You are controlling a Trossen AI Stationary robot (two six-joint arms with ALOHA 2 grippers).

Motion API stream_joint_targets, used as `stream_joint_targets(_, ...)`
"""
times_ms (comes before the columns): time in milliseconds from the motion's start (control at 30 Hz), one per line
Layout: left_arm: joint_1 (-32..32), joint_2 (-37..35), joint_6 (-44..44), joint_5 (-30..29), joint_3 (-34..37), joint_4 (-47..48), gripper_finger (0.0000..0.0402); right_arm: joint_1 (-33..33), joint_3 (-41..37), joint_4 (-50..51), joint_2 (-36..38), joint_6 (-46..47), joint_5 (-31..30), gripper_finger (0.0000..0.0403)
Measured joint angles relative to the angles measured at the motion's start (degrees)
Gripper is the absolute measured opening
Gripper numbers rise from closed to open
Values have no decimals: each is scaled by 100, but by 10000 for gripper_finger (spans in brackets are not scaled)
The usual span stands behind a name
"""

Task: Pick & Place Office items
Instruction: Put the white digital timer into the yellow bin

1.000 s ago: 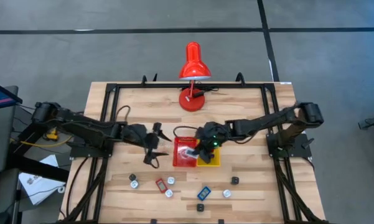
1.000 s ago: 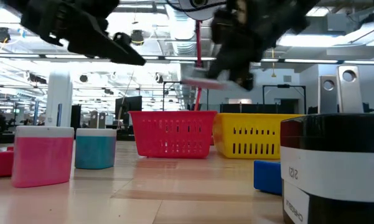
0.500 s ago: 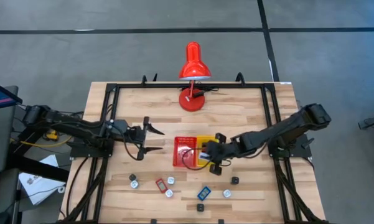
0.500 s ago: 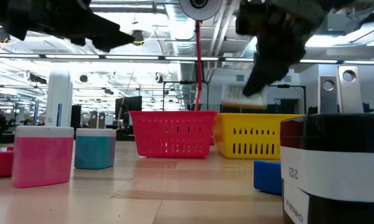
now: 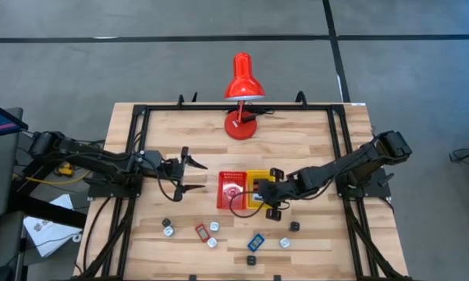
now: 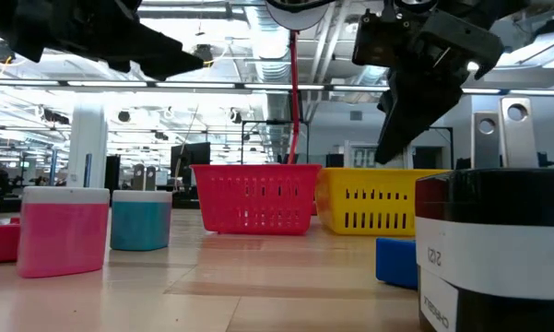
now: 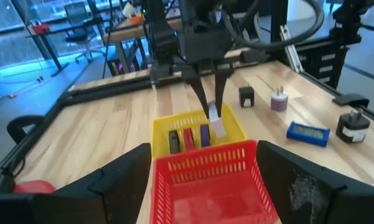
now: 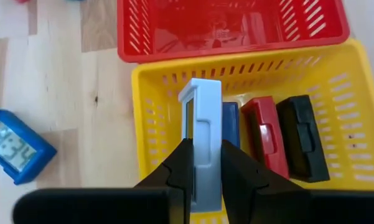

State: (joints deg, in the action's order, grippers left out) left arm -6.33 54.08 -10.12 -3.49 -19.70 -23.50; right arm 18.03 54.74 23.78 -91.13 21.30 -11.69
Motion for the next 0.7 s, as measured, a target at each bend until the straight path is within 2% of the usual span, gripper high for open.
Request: stream_joint_targets(700, 0, 5, -6, 7, 0, 10, 286, -5, -262, -388, -15, -268, -13, 52)
